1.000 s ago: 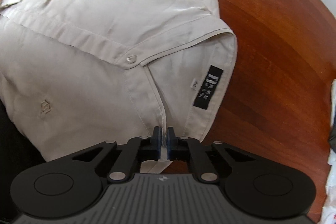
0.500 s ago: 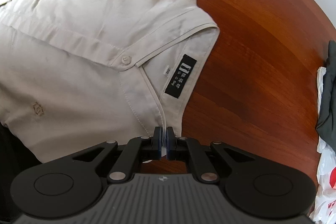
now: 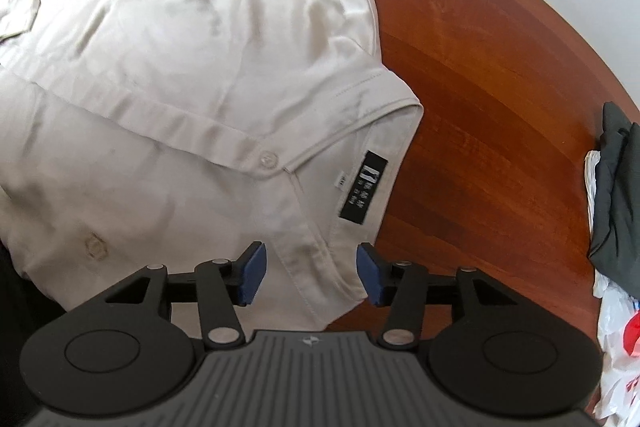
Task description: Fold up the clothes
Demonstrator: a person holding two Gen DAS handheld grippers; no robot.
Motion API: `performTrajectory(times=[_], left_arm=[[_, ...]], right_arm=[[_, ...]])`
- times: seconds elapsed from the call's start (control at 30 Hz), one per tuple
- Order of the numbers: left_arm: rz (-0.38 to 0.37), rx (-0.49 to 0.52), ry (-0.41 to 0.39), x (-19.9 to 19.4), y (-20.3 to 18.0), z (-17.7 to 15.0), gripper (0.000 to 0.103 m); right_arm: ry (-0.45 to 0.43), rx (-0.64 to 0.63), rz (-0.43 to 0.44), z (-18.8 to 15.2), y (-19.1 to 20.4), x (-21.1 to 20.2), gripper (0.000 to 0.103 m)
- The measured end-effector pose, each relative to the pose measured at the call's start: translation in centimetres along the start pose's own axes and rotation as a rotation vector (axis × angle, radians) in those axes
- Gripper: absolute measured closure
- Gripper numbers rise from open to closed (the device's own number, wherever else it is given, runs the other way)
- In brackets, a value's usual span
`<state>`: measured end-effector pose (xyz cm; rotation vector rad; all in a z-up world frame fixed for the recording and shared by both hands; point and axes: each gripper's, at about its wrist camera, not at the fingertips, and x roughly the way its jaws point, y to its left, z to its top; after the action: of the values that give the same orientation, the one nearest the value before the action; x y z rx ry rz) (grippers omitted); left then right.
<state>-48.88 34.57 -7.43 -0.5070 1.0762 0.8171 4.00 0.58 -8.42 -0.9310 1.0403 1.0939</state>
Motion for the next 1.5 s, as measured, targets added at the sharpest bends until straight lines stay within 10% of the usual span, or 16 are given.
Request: performTrajectory(times=[0.5,1.5], left_arm=[[-0.046,0.095,0.042,0.7,-3.9,-3.4,0.067],[-0.016,0.07,0.018,2.4,1.0,-3.2,0.084]], right_arm=[[-0.02,0.063,0.085,-0.7,4.0,-0.5,0.042],[-0.036,0.156,0.165,0.4,11.0,-0.5,0.035]])
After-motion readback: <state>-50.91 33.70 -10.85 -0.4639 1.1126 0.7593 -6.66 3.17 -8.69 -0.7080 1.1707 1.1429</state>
